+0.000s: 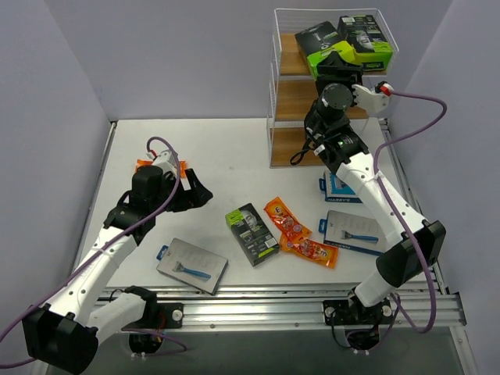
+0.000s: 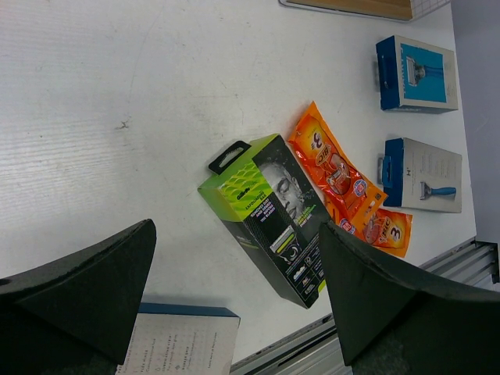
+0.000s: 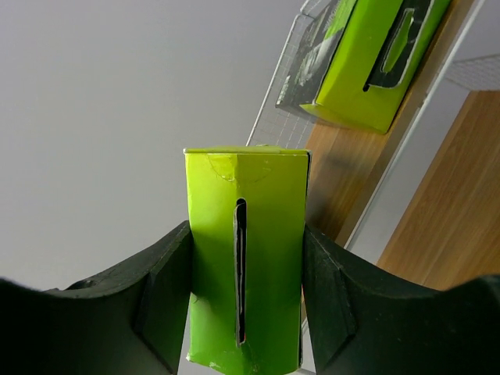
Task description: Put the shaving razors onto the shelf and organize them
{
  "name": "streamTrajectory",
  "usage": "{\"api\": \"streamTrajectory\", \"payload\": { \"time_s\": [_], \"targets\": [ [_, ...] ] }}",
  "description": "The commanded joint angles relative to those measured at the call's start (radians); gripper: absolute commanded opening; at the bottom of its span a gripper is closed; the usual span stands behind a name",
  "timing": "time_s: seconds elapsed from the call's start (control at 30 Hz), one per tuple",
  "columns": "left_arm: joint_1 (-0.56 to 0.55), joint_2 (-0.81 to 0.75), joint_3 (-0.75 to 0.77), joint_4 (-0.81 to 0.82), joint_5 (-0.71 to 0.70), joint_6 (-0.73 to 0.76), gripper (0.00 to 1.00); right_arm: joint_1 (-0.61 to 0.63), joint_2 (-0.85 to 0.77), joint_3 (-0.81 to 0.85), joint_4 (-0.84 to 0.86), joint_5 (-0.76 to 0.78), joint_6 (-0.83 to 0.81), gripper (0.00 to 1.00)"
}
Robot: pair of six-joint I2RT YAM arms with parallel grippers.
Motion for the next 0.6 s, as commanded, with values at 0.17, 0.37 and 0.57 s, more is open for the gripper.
{"api": "streamTrajectory", "payload": {
  "time_s": [0.17,0.37,0.57],
  "targets": [
    [-0.004,0.003,0.004,0.04,0.01,0.012,0.94,-0.003,0.042,0.08,-0.071,0.018,0.149,0.22],
    [-0.004,0.004,0.001,0.043,0.013,0.01,0.94,-0.003,0.056,0.097,-0.114,0.0,0.161,0.29],
    [-0.004,0.001,0.003,0.04,0.013,0.009,0.94,-0.009,0.068,0.121,-0.163,-0.077,0.146,0.44]
  ]
}}
